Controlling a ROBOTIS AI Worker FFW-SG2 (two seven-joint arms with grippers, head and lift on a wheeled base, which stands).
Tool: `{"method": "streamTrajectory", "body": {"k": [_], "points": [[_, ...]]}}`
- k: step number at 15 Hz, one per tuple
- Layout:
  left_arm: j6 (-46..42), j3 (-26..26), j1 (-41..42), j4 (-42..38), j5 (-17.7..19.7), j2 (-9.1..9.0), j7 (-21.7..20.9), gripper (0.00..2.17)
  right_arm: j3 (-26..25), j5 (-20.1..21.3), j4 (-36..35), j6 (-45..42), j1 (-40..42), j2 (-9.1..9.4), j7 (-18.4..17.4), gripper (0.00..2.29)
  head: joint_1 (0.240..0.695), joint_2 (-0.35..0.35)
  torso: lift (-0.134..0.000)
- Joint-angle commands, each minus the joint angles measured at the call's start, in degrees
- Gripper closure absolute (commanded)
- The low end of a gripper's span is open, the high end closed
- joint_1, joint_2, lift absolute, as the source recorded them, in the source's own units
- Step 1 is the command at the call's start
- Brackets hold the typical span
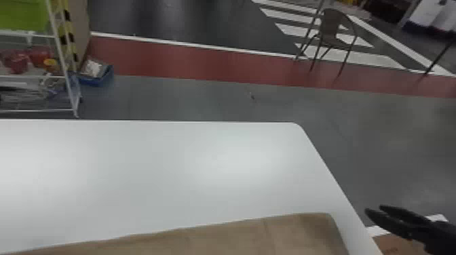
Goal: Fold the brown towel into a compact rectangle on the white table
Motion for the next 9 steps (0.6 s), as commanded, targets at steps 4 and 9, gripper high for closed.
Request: {"method": "streamTrajectory", "body": {"k": [4, 9], "points": [[0.0, 0.2, 0.4, -0.4, -0.1, -0.15, -0.3, 0.14, -0.4, -0.6, 0.5, 0.2, 0.0, -0.15, 0.1, 0.19, 0.695, -0.319, -0.123], [-0.2, 0.2, 0.4, -0.2, 0.3, -0.15, -0.4, 0.14, -0.7, -1.0, 0.6, 0.7, 0.2, -0.32, 0.1, 0.11, 0.695, -0.323, -0.123]]}}
